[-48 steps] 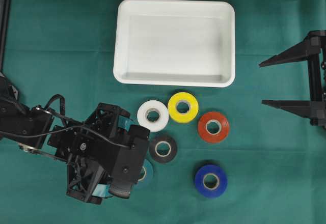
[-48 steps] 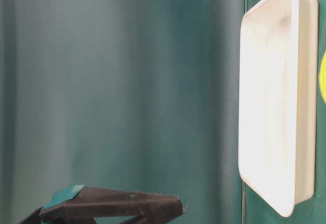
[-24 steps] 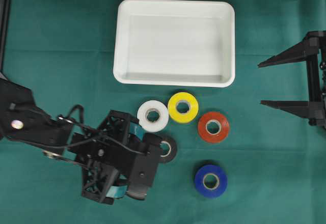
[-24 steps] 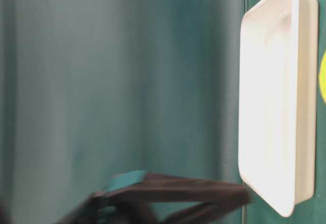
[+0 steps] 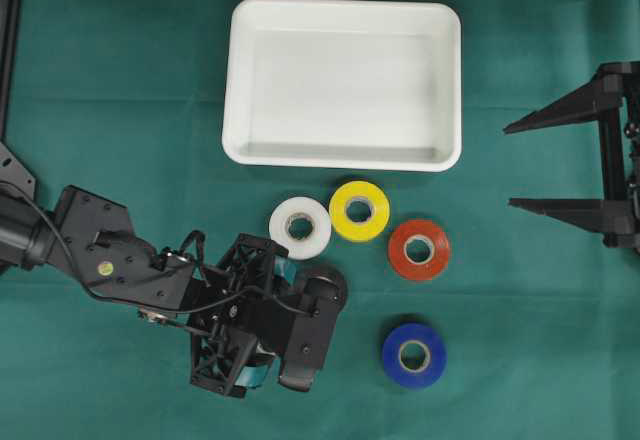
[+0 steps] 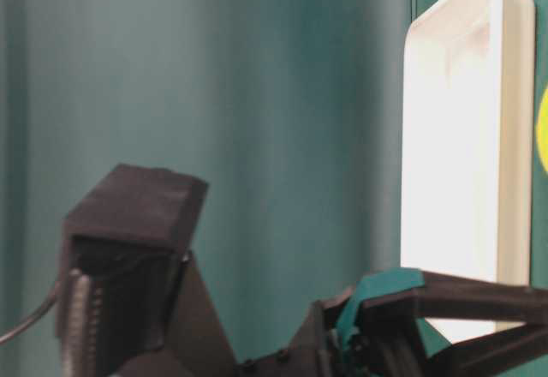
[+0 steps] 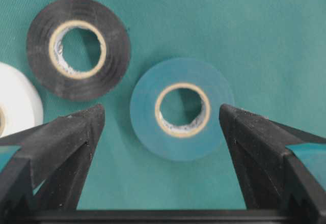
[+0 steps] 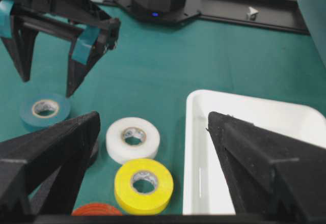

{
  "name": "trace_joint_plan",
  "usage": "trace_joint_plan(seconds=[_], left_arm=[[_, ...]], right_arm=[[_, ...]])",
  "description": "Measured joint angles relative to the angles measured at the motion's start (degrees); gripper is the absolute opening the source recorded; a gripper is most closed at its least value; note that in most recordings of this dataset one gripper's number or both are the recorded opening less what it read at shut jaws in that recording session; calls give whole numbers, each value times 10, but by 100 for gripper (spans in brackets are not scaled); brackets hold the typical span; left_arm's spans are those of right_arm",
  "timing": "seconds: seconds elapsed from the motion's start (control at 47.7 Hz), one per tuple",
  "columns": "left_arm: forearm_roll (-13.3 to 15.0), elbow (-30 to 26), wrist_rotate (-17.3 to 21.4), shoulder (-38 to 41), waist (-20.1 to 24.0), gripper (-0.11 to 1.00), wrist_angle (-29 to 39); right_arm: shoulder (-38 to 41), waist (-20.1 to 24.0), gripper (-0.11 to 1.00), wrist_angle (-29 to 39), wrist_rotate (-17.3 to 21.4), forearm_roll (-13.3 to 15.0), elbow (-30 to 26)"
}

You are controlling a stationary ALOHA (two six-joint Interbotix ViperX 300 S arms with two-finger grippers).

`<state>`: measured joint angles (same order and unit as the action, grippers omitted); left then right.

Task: Pick up the tape from a random location and place it into the white case.
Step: 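Lower the left gripper and close it on the teal tape roll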

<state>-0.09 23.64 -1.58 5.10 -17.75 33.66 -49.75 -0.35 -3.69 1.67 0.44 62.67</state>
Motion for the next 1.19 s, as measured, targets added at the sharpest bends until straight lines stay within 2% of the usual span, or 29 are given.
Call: trace_joint_plan(seconds=[1.048,1.153,1.194], left_arm=[[-1,28,-1,86,24,99,-65],[-1,28,-1,86,24,97,-66],[-1,27,0,86,22,93,-66]], right_arm=[[20,0,91,0,0,4,-1],[20,0,91,0,0,4,0],[21,0,91,0,0,4,0]])
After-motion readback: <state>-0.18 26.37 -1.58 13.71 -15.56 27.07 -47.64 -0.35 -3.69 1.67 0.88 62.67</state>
